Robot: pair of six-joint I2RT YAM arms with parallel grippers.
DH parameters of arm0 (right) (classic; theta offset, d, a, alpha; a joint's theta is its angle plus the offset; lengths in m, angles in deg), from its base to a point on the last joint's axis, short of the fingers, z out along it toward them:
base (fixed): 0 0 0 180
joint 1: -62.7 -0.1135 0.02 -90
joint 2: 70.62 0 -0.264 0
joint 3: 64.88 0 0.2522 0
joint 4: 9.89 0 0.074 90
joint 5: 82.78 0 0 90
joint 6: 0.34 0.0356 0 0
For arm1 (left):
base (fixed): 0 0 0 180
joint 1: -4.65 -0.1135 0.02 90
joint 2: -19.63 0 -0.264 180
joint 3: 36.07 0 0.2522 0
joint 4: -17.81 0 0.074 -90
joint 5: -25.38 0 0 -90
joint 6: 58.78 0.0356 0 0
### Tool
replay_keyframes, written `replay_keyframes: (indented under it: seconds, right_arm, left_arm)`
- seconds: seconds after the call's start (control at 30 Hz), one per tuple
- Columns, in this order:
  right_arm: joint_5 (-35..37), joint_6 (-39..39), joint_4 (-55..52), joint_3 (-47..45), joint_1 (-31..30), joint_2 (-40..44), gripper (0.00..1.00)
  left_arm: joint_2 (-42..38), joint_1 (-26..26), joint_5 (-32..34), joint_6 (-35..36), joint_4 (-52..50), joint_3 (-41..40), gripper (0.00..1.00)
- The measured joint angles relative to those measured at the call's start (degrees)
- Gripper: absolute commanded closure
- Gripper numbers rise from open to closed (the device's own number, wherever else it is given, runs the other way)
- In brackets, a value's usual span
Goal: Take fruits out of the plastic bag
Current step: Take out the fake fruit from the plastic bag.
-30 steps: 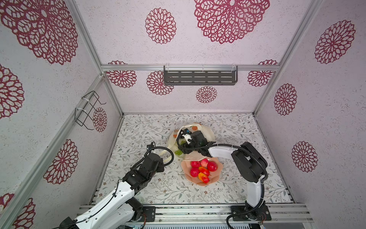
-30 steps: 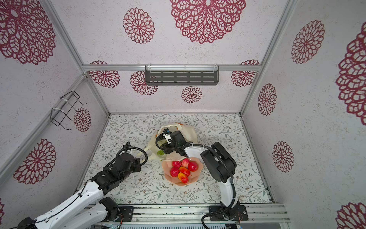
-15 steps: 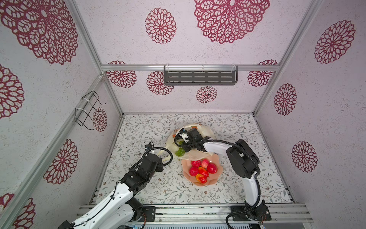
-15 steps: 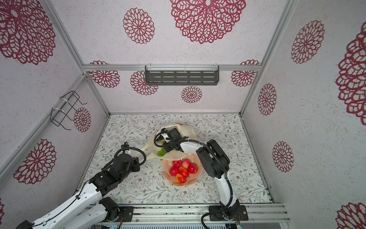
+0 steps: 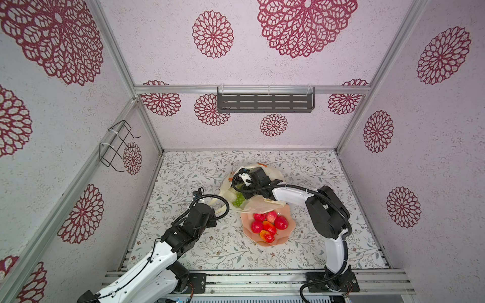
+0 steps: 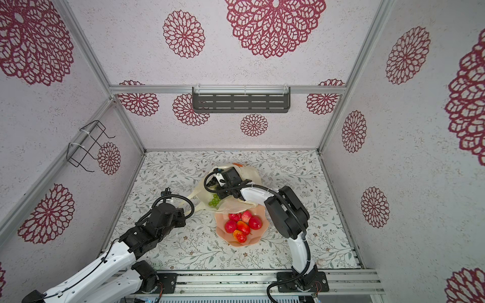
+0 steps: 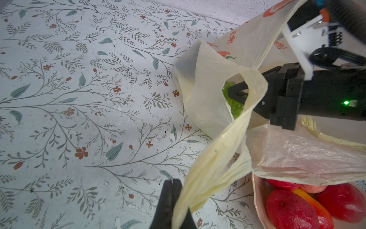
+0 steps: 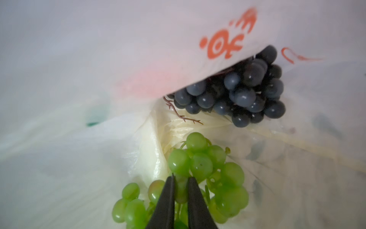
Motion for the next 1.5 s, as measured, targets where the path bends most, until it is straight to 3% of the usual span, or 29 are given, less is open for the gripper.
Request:
replay_keyframes:
  seconds: [0.8,1.2,1.5]
  right_arm:
    - [-5.84,0.09,14.82,-20.35,-0.46,30.05,0.84]
    - [-8.2,-4.02,7.21,-28.72,-3.69,47.23,0.83]
    - [-4.66,-0.72,0.07,-39.93,-4.52,61.11,0.83]
  left_arm:
    - [3.72,0.0,-0.31,-0.7,1.27,1.31,0.97]
    - [3.52,0.0,0.66,-1.11,1.27,1.55,0.97]
    - [3.54,0.0,1.77,-1.33,2.86,1.55,0.97]
